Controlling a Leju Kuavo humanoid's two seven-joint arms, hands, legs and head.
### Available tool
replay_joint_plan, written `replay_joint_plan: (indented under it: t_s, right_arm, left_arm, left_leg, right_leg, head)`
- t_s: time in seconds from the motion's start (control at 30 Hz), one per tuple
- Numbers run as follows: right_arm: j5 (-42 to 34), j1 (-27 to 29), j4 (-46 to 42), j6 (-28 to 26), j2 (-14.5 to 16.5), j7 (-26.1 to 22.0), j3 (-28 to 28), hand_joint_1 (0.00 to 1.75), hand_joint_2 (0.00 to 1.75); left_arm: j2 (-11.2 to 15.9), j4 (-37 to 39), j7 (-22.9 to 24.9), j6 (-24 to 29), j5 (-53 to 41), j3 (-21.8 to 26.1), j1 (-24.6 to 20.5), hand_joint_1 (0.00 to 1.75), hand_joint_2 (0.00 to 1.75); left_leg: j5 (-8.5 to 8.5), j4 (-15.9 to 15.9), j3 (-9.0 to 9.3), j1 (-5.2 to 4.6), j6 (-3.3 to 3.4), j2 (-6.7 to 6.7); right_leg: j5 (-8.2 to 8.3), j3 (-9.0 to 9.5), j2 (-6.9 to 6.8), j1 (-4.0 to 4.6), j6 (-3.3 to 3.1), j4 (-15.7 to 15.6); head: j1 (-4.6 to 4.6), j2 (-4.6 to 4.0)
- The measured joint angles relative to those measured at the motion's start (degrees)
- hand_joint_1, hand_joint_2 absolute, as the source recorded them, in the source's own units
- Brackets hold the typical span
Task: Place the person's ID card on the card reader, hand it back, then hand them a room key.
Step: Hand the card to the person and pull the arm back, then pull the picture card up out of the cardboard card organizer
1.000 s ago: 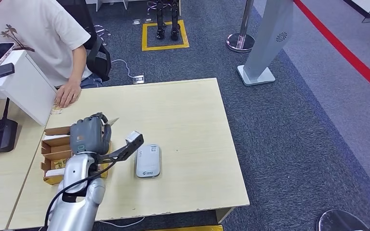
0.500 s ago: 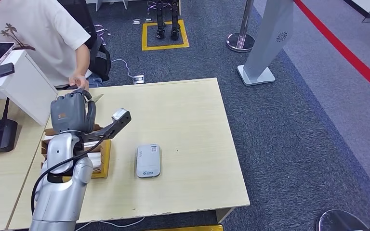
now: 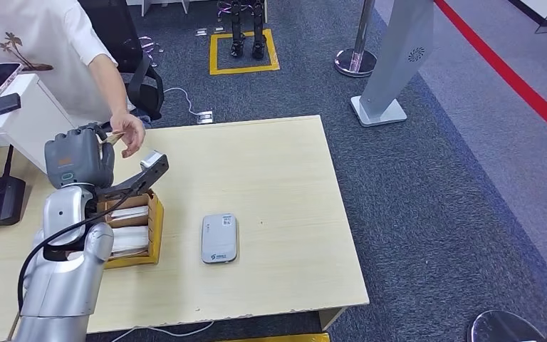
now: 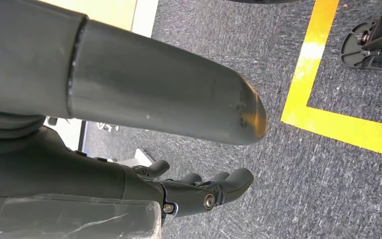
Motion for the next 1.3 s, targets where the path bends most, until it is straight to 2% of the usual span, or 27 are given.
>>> replay_joint_plan:
  t_s: [0.13, 0.37, 0.7, 0.73, 0.87, 0.9, 1.03, 1.3]
  right_arm:
    - [-0.3, 0.0, 0.0, 0.0, 0.0, -0.1, 0.0, 0.00, 0.00]
    - [-0.7, 0.0, 0.0, -0.1, 0.0, -0.1, 0.0, 0.00, 0.00]
    - [-1.0, 0.0, 0.0, -0.1, 0.0, -0.2, 0.0, 0.00, 0.00]
    - [-1.0, 0.0, 0.0, -0.2, 0.0, -0.2, 0.0, 0.00, 0.00]
    - [-1.2, 0.0, 0.0, -0.3, 0.0, -0.4, 0.0, 0.00, 0.00]
    - [-1.3, 0.0, 0.0, -0.3, 0.0, -0.5, 0.0, 0.00, 0.00]
    - [-1.4, 0.0, 0.0, -0.3, 0.0, -0.5, 0.0, 0.00, 0.00]
    - [-2.0, 0.0, 0.0, -0.3, 0.0, -0.5, 0.0, 0.00, 0.00]
  left_arm:
    - [3.2, 1.7, 1.4, -0.9, 0.0, 0.4, -1.3, 1.75, 1.75]
    - [7.2, 3.7, 2.1, -1.8, 0.0, 1.3, -2.7, 1.75, 1.75]
    - [8.9, 4.1, 2.1, -2.1, 0.0, 1.3, -2.8, 1.75, 1.75]
    - [8.9, 4.2, 2.1, -2.1, 0.0, 1.3, -2.8, 1.69, 1.75]
    - [9.0, 4.1, 2.2, -2.1, 0.0, 1.3, -2.8, 0.06, 1.75]
    - [9.0, 4.1, 2.3, -2.1, 0.0, 1.3, -2.8, 0.00, 1.75]
    - [9.2, 4.1, 2.7, -2.1, 0.0, 1.3, -2.9, 0.00, 0.00]
    - [9.2, 3.3, 2.9, -2.0, 0.0, 1.2, -3.0, 0.00, 0.00]
  left_leg:
    - [0.00, 0.0, 0.00, 0.00, 0.00, 0.00]
    - [0.00, 0.0, 0.00, -0.01, 0.00, 0.00]
    - [0.00, 0.0, -0.01, 0.00, 0.00, 0.00]
    - [0.00, 0.0, -0.01, 0.00, 0.00, 0.00]
    - [0.00, 0.0, -0.01, 0.00, 0.00, 0.00]
    - [0.00, 0.0, 0.00, 0.00, 0.00, 0.00]
    - [0.00, 0.0, 0.00, 0.00, 0.00, 0.00]
    - [0.00, 0.0, 0.00, 0.00, 0.00, 0.00]
  right_leg:
    - [0.00, 0.00, 0.00, 0.00, 0.00, 0.0]
    - [0.00, 0.00, 0.00, 0.00, 0.00, 0.0]
    - [0.00, 0.00, 0.00, 0.00, 0.00, 0.0]
    - [0.00, 0.00, 0.00, 0.00, 0.00, 0.0]
    - [0.00, 0.00, 0.00, 0.00, 0.00, 0.0]
    - [0.00, 0.00, 0.00, 0.00, 0.00, 0.0]
    - [0.00, 0.00, 0.00, 0.00, 0.00, 0.0]
    - [0.00, 0.00, 0.00, 0.00, 0.00, 0.0]
  head:
    - [0.00, 0.00]
    - [0.01, 0.00]
    - [0.00, 0.00]
    - [0.00, 0.00]
    - [0.02, 0.00]
    - [0.02, 0.00]
    - [0.00, 0.00]
    - [0.00, 0.00]
